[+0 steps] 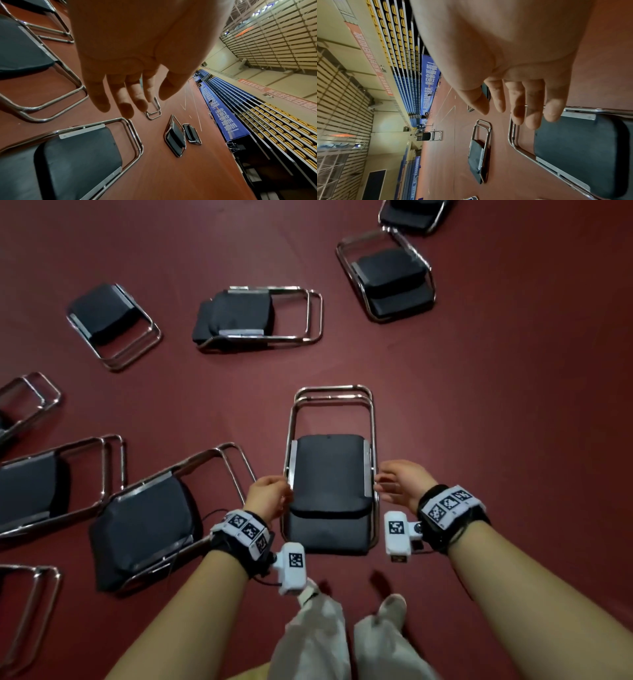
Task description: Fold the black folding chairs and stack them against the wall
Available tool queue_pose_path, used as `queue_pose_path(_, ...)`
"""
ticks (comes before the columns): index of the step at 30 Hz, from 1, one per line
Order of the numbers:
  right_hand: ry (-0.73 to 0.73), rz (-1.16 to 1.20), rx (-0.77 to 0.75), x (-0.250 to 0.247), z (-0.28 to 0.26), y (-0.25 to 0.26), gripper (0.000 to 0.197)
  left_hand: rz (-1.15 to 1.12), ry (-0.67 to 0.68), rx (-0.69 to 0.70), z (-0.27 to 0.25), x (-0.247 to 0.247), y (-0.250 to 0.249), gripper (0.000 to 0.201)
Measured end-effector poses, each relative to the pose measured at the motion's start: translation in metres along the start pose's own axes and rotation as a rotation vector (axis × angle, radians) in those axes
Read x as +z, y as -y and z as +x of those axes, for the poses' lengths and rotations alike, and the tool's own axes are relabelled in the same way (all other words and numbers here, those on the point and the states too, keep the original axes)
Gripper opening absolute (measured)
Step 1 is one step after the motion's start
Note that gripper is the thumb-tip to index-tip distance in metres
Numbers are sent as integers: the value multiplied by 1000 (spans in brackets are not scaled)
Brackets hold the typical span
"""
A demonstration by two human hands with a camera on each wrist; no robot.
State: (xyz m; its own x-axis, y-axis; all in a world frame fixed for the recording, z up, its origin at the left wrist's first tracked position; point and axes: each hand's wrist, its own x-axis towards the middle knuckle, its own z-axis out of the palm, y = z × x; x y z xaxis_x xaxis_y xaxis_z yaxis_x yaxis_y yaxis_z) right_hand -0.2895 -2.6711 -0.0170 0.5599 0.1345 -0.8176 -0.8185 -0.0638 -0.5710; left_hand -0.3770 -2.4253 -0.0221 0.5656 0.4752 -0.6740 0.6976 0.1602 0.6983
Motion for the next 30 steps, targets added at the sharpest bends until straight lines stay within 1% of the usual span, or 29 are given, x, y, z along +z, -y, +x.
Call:
queue_pose_path(4, 6, 21, 59, -5, 23, -37, 10, 61, 11, -35, 17, 17, 30, 16)
queue_pose_path(8, -28, 19, 78, -2, 73, -82, 6, 101, -2, -62, 62, 28, 74, 17)
queue_pose_path(11, -83, 39, 103, 11, 118, -128, 8, 106, -12, -93, 106, 27, 117, 15)
queue_pose_path(14, -125, 71, 136, 31, 158, -180, 7, 144, -26, -113, 153, 16, 167, 13)
queue_pose_path(17, -153, 110, 140, 57, 202, -240, 10, 213, -6, -109, 208, 1, 229, 12)
queue_pose_path(20, -183, 102, 150, 80, 243, -299, 8, 264, 17, -70, 254, -11, 287, 11)
queue_pose_path(23, -187, 65, 161, 93, 290, -355, 12, 283, 26, -56, 296, -19, 348, 10)
queue_pose_path(27, -192, 60, 129, 92, 369, -424, 17, 277, -20, 1, 357, -3, 429, 15)
queue_pose_path(30, -199, 22, 88, 87, 416, -463, 19, 311, -80, 42, 399, 15, 477, 20)
